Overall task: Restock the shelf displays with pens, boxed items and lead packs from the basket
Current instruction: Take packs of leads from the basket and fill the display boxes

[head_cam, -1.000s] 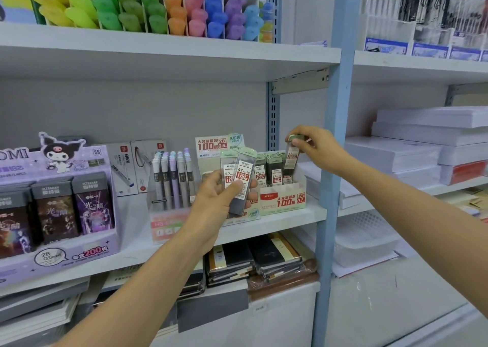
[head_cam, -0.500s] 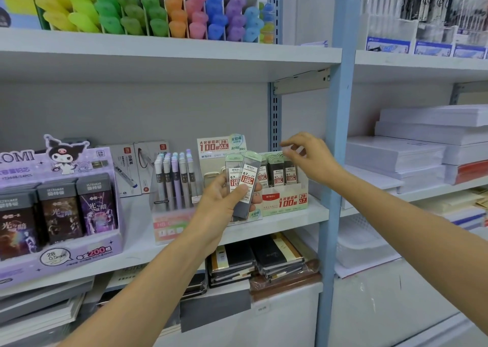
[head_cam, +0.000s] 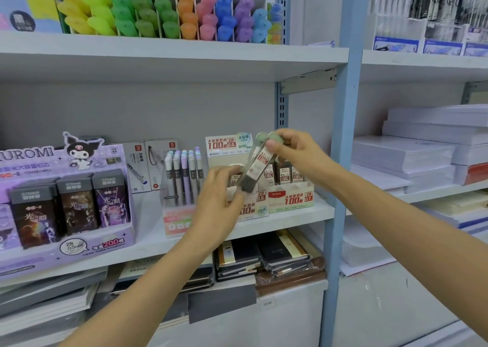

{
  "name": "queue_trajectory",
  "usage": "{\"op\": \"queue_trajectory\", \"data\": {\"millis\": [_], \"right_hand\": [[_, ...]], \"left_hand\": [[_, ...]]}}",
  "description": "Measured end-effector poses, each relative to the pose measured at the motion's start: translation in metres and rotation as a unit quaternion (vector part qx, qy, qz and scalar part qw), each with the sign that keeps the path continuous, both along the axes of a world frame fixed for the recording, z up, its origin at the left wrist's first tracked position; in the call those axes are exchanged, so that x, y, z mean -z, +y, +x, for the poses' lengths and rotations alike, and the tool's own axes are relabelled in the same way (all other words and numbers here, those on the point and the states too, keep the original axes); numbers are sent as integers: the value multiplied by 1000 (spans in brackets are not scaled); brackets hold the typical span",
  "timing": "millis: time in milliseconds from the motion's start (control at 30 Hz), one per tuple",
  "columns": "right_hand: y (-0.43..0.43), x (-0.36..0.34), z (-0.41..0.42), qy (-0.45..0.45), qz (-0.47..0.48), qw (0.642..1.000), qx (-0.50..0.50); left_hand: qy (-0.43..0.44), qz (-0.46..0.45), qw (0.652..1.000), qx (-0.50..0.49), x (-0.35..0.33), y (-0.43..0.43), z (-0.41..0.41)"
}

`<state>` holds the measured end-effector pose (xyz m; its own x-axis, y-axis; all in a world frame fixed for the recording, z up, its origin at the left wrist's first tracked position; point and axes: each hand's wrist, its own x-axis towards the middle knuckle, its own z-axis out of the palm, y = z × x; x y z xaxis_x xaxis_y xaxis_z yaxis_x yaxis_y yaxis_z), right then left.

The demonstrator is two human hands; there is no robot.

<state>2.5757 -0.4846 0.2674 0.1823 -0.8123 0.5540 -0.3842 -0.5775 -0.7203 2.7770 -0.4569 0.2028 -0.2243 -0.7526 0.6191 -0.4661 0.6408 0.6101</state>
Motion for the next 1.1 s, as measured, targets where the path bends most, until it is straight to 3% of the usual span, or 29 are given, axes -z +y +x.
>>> {"op": "queue_trajectory", "data": {"millis": [100, 200, 300, 467, 667, 1033, 1100], "right_hand": [[-8, -8, -5, -21, -79, 993, 88], [-18, -6, -2, 29, -88, 988, 125], [-27, 3, 8, 87, -121, 979, 137], [-37, 5, 15, 121, -173, 962, 172], [-51, 11, 20, 183, -160, 957, 156], [-55, 15, 14, 176, -130, 967, 132], [-55, 8, 12, 127, -156, 965, 167]], "left_hand": [[-129, -169, 966, -143, 12, 0, 15], [-268, -187, 924, -197, 24, -2, 23], [-328, -181, 904, -208, 29, -4, 27], [-349, -200, 891, -211, 28, -7, 29], [-341, -211, 892, -207, 29, -8, 29], [-337, -207, 895, -205, 30, -7, 30], [-337, -206, 896, -204, 30, -8, 30]]}}
